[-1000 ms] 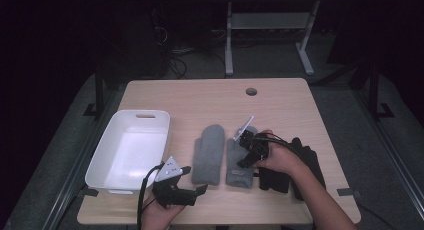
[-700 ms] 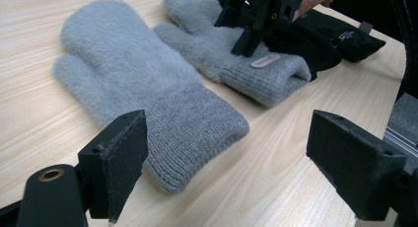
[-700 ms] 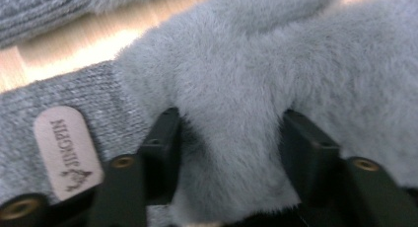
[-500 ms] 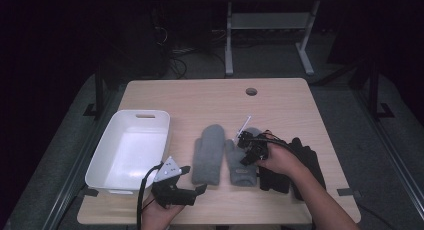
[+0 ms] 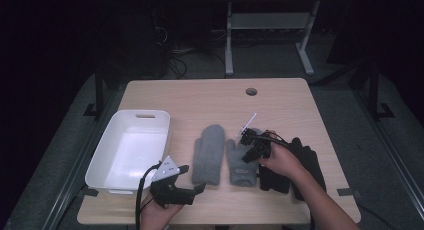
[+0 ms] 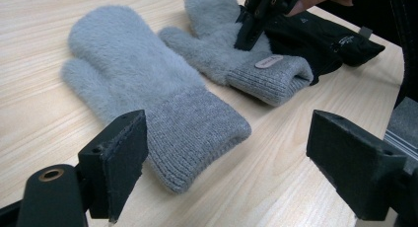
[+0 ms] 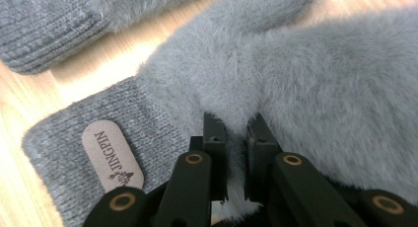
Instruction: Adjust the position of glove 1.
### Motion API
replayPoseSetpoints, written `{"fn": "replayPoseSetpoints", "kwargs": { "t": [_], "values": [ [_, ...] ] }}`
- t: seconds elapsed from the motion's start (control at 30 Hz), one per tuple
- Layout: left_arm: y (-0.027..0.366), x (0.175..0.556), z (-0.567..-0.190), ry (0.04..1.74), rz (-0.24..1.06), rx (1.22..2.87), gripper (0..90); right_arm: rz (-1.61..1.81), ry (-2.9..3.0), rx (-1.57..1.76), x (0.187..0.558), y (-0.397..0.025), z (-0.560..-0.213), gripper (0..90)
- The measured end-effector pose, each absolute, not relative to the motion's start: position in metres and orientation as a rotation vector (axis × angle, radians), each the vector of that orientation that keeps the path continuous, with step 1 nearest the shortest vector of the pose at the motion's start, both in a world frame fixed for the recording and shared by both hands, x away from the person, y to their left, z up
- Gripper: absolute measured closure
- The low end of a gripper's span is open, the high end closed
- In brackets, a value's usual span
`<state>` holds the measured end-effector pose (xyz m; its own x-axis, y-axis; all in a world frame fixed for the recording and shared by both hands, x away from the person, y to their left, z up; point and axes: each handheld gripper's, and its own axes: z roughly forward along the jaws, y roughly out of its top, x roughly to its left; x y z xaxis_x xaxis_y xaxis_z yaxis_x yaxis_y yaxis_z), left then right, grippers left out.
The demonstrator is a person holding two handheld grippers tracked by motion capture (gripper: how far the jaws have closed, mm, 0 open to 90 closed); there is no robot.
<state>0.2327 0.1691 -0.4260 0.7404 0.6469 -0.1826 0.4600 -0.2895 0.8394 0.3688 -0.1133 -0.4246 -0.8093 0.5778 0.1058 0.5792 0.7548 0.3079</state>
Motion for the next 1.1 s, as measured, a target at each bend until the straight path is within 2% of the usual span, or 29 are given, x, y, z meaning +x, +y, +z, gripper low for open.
{"fn": "replayPoseSetpoints", "kwargs": {
  "t": [0.33, 0.63, 1.1],
  "values": [
    [0.170, 0.232, -0.424, 0.844, 0.242, 1.935, 15.7, -0.572, -2.940, -1.005, 0.356, -0.117, -0.410, 84.8],
    [0.171, 0.231, -0.424, 0.839, 0.255, 1.939, 15.7, -0.711, -2.924, -1.016, 0.343, -0.124, -0.379, 85.0],
    [0.176, 0.228, -0.418, 0.848, 0.279, 1.900, 15.7, -0.781, -2.929, -0.972, 0.339, -0.100, -0.353, 85.0]
  ]
}}
